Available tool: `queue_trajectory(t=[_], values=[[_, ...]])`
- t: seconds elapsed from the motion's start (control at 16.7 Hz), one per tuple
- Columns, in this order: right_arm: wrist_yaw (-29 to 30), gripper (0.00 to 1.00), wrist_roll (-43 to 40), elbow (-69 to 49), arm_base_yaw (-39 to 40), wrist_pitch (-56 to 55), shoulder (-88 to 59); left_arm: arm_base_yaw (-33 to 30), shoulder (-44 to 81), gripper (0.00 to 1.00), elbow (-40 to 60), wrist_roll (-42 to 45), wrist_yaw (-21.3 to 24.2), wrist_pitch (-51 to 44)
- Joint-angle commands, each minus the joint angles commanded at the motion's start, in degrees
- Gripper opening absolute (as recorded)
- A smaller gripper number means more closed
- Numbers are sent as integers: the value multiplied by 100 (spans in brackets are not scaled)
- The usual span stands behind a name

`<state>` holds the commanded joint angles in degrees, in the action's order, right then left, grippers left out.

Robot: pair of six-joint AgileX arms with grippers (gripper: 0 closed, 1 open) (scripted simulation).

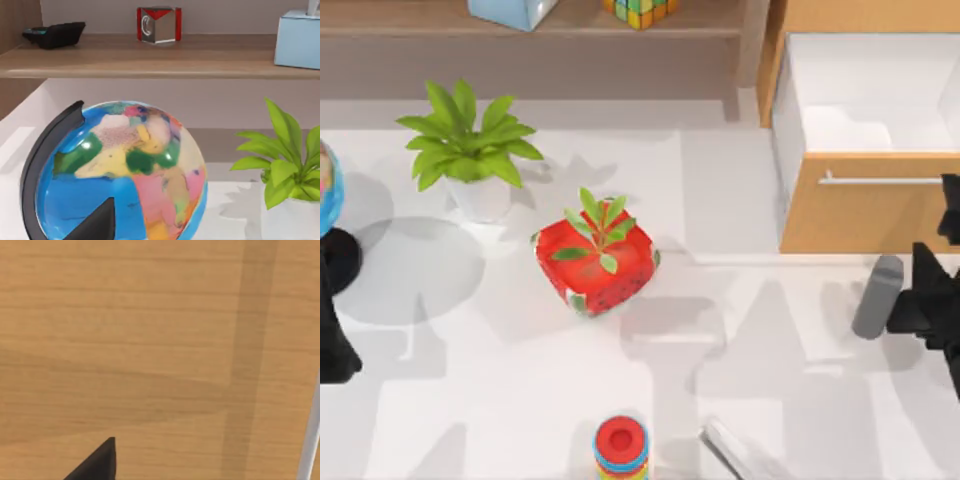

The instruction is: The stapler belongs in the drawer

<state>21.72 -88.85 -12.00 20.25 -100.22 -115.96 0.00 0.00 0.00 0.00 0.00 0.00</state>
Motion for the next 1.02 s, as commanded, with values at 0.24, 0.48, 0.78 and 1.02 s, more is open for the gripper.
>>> queue_trajectory(t=[0.24,0.48,0.78,1.02], values=[[-369,100,57,-248,183,361,358,0,0,100,0,0,0,0],[-1019,100,282,-598,514,1048,696,0,0,100,0,0,0,0],[-1825,100,1012,-1170,882,2496,1061,0,0,100,0,0,0,0],[-2277,100,1840,-1724,1089,3505,1447,0,0,100,0,0,0,0]])
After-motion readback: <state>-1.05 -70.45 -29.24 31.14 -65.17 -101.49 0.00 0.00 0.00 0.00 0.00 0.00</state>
